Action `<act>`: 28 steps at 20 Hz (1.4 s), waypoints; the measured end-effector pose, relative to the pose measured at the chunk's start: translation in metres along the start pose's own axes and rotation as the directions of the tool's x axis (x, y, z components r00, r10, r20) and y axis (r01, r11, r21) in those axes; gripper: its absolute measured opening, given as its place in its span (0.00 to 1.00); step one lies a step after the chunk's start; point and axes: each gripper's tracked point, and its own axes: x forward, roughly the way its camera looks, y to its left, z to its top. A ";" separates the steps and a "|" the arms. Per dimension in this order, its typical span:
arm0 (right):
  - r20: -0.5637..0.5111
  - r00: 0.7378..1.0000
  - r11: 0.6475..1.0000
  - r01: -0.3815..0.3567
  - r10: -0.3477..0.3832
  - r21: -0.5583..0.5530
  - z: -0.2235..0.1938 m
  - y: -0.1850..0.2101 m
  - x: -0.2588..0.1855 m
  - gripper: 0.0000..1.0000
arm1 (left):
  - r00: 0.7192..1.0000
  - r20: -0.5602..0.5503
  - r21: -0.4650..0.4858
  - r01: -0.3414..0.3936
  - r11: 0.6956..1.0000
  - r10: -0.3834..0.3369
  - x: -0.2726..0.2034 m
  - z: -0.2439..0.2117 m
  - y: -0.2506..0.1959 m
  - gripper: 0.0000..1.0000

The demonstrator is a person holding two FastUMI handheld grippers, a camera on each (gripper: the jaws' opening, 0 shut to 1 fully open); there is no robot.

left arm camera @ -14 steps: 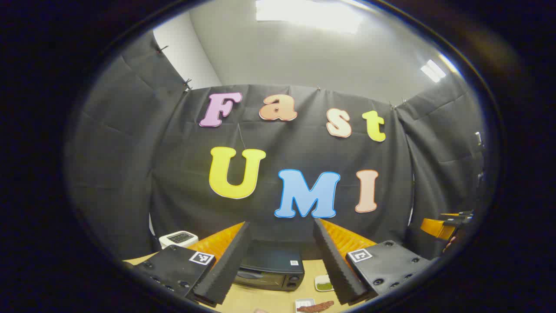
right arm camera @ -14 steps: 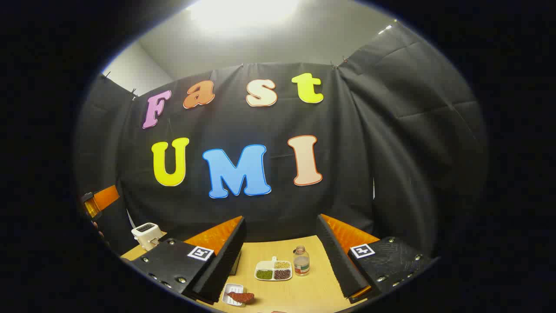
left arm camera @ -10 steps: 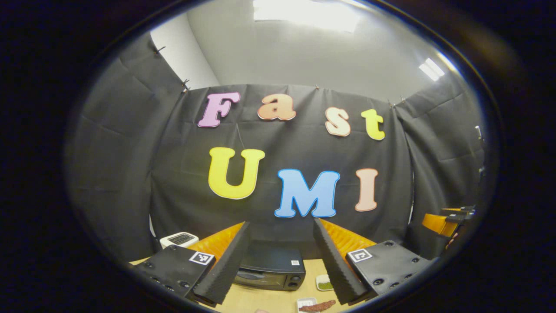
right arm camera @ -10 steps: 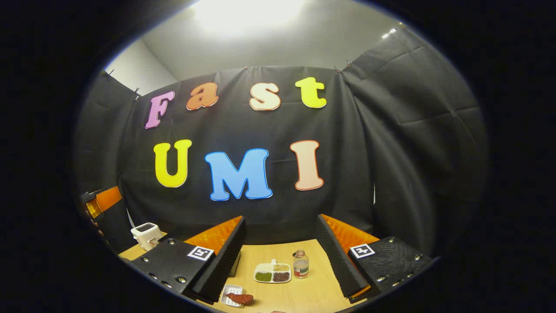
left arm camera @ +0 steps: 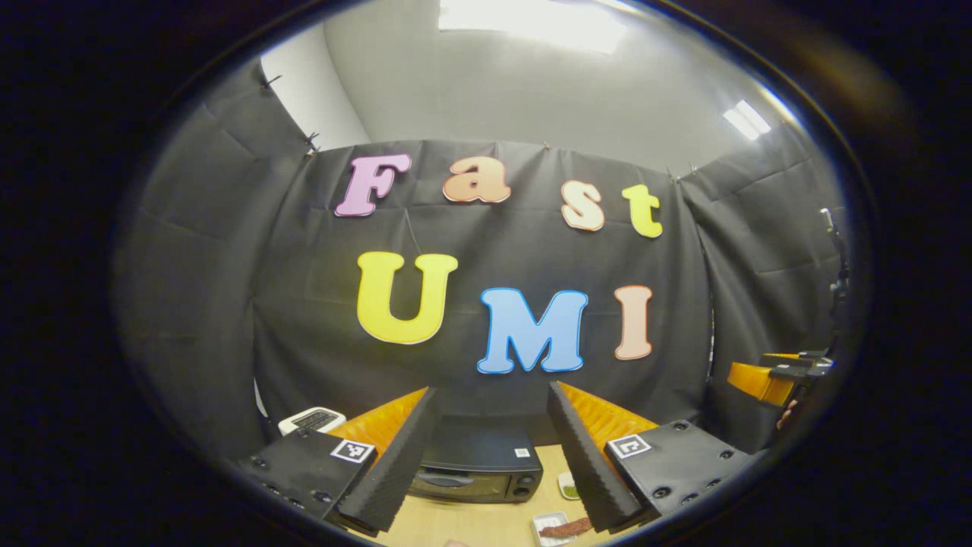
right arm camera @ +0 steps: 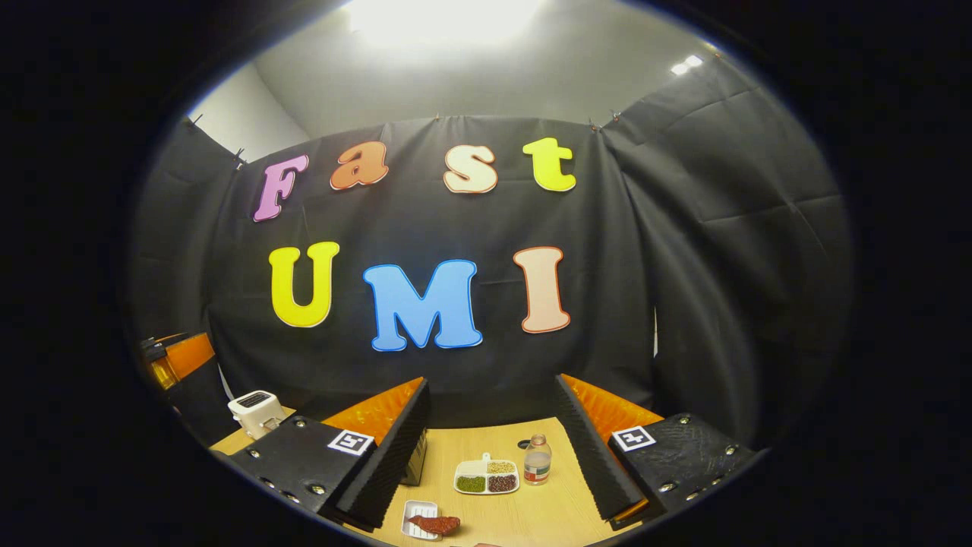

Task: Open the electric oven with the left hand, put the food in, and close the electric oven.

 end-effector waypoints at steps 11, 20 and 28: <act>-0.015 1.000 1.000 -0.021 0.021 -0.010 -0.021 0.010 0.014 0.99 | 0.998 -0.065 0.024 -0.021 0.999 0.023 0.019 -0.037 0.021 0.96; -0.062 0.998 1.000 -0.020 0.021 0.008 -0.054 0.000 0.047 0.99 | 0.969 -0.242 -0.009 -0.054 0.998 0.051 0.087 -0.147 0.043 1.00; -0.145 0.989 1.000 -0.011 0.013 0.009 -0.084 -0.014 0.061 0.99 | 0.912 -0.403 0.037 -0.066 0.997 0.076 0.147 -0.249 0.062 0.92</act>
